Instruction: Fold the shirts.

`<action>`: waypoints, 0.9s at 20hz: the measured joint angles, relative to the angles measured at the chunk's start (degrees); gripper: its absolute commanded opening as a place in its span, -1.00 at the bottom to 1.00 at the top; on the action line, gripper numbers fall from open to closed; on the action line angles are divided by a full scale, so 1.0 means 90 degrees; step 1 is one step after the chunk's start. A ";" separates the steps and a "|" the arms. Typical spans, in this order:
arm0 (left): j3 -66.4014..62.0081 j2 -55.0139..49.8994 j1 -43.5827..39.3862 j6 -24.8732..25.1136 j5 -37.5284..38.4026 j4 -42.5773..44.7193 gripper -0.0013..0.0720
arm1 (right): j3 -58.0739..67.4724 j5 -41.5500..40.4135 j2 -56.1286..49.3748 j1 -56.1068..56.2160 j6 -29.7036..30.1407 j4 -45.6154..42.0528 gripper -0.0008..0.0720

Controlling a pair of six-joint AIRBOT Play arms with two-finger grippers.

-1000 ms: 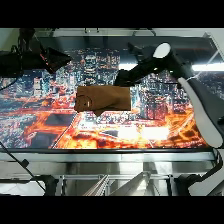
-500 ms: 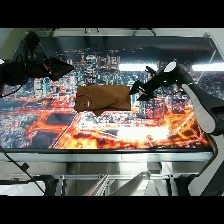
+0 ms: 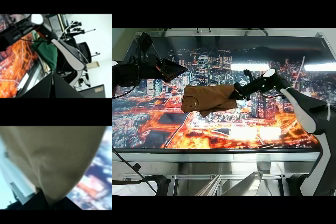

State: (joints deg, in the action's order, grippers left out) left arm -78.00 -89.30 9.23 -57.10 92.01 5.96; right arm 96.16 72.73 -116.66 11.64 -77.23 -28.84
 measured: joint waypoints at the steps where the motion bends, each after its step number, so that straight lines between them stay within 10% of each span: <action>1: 0.0000 0.0000 0.0000 0.0002 0.0022 0.0002 -0.96 | 0.0002 0.0068 0.0267 -0.0126 0.0058 0.0053 -0.93; 18: 0.0000 0.0000 -0.1178 0.0542 0.0282 0.0068 -0.96 | 0.0010 0.2871 0.4762 -0.7961 -0.2421 -0.3065 -0.92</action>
State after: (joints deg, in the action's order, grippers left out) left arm -78.00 -89.30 -1.37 -52.23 94.54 6.57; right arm 96.25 98.56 -73.80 -60.01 -99.02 -56.42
